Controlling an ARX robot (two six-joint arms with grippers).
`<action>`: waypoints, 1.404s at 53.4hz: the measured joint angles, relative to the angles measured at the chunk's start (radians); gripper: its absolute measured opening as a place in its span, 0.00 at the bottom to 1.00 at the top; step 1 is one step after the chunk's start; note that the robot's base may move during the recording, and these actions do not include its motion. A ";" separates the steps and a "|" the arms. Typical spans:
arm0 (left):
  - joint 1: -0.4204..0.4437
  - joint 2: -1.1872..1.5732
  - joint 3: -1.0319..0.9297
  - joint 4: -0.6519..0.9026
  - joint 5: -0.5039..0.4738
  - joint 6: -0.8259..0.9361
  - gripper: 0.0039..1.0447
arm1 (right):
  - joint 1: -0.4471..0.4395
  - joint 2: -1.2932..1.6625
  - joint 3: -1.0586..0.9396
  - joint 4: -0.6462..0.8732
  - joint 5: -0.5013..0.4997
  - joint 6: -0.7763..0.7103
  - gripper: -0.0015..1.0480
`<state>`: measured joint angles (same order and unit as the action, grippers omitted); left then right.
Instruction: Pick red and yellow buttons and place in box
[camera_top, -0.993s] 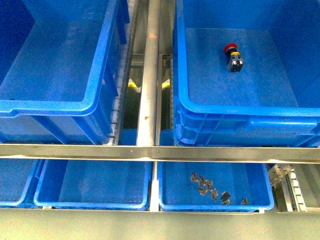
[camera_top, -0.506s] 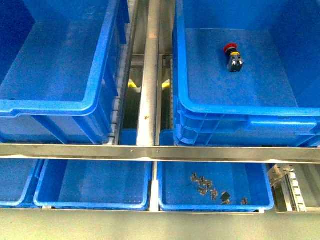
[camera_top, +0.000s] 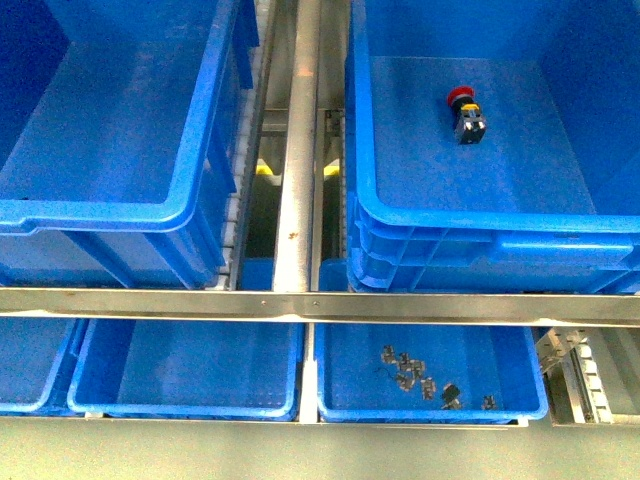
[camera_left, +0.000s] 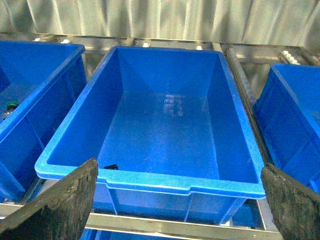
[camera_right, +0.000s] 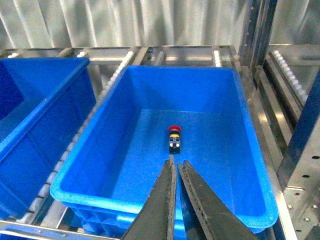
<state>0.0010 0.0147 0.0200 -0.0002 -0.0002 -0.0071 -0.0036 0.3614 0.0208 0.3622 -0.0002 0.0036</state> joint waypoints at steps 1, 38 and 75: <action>0.000 0.000 0.000 0.000 0.000 0.000 0.93 | 0.000 -0.008 0.000 -0.008 0.000 0.000 0.04; 0.000 0.000 0.000 0.000 0.000 0.000 0.93 | 0.002 -0.357 0.000 -0.357 0.002 0.000 0.04; 0.000 0.000 0.000 0.000 0.000 0.000 0.93 | 0.002 -0.357 0.000 -0.360 0.001 -0.002 0.59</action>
<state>0.0010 0.0147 0.0200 -0.0002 -0.0002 -0.0071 -0.0017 0.0048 0.0212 0.0017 0.0006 0.0021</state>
